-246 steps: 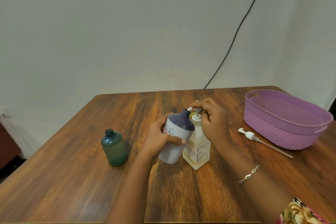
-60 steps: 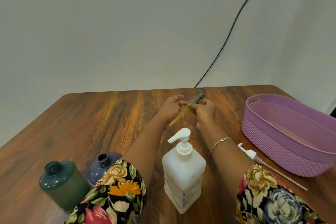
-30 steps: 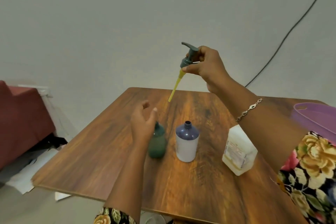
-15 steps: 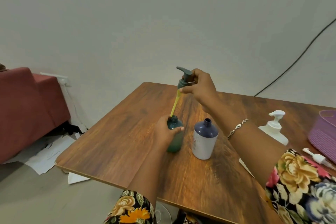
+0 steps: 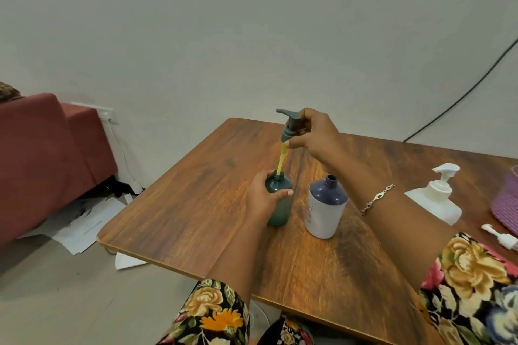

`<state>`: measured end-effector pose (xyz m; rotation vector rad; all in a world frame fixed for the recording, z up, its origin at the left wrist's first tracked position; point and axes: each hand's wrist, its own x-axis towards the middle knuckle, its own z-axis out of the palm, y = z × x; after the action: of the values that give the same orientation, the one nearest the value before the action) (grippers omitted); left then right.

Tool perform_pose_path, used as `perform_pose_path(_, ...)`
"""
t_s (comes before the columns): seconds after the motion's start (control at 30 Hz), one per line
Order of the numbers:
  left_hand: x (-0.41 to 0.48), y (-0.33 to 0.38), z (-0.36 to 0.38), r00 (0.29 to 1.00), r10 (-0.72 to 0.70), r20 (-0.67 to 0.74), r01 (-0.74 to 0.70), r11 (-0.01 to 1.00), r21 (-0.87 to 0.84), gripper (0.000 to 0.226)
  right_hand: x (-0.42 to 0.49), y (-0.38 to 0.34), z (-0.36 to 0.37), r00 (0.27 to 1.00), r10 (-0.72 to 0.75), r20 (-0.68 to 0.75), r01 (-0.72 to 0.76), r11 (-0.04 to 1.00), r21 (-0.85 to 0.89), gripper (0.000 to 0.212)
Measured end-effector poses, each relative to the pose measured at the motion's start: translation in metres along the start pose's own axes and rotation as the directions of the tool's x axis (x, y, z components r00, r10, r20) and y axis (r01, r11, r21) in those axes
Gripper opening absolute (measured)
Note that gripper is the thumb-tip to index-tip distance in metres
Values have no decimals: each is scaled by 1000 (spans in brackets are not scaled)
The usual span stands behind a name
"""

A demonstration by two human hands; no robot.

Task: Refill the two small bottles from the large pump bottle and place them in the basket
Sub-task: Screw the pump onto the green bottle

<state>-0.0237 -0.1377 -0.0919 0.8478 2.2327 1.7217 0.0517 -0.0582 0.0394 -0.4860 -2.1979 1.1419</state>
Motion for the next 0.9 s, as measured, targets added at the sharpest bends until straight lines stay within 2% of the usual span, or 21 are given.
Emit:
perform_pose_path(0.2,0,0,-2,999,38,14,-38,999,7,52,-6,32,22,991,117,61,-117,993,-6,37)
perform_pose_path(0.5,-2,-1,-4,998,65,6,-65,998,-8,46,-9,57,37,979,175,109,-169,984,-57,38)
perform_pose_path(0.67,-2,-1,-5,998,63,7,-63,998,-16,45,-8,61,39,982,166,95,-160,985,-63,38)
perform_pose_path(0.8,-2,-1,-5,998,58,11,-57,998,-30,47,-5,58,35,981,143,127,-138,989,-50,29)
perform_pose_path(0.9,-2,-1,-5,998,57,15,-57,998,-33,47,-7,57,34,985,105,138,-103,994,-20,32)
